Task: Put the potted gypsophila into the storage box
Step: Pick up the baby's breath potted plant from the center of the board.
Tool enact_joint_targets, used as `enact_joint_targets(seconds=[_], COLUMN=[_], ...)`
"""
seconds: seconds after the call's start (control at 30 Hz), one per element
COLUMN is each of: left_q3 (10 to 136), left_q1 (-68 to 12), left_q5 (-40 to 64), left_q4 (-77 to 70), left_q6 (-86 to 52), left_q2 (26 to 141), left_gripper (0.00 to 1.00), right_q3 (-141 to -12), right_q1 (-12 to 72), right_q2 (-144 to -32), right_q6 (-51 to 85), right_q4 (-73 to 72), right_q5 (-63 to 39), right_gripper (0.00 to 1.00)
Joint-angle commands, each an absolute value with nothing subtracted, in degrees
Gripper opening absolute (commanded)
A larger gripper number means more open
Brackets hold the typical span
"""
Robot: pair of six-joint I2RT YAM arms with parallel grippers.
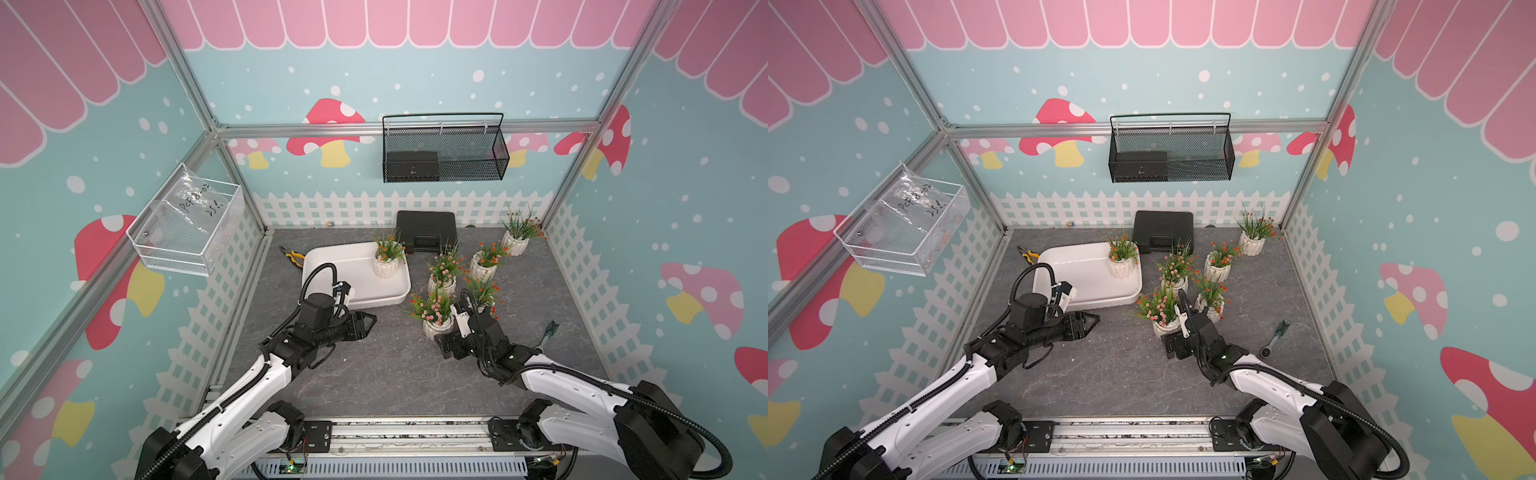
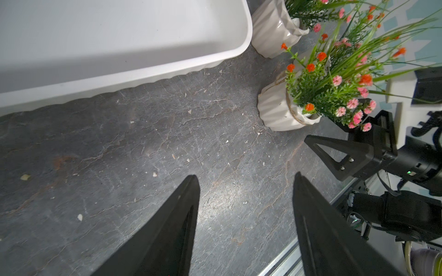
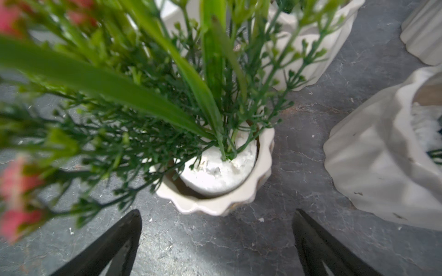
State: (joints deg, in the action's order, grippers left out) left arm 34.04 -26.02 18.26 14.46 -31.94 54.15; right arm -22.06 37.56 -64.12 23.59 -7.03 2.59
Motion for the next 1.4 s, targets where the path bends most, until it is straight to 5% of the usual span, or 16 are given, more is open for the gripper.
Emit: enact_joint_targets(seconds=[0.0, 1.1, 1.37], left_q3=[33.4, 32.5, 32.3], left_q1=[-26.3, -26.3, -26.3], left_q5=[18.5, 20.8, 20.5], left_q4=[12.0, 5.3, 6.2], left_q6=[-32.0, -38.9, -38.4], left_q2=[53.0, 59.9, 59.1], left_gripper=[0.63, 0.62, 0.62], right_q3=[-21.1, -21.8, -22.2], right_q1=[37.9, 37.8, 37.7], right_q2=[-65.5, -77.5, -80.8], right_q6=[21.3, 18.7, 17.8], right_q4=[-13.4, -32.3, -33.1], right_q5=[2.1, 3.3, 2.0], right_gripper=[0.99, 0.99, 0.93])
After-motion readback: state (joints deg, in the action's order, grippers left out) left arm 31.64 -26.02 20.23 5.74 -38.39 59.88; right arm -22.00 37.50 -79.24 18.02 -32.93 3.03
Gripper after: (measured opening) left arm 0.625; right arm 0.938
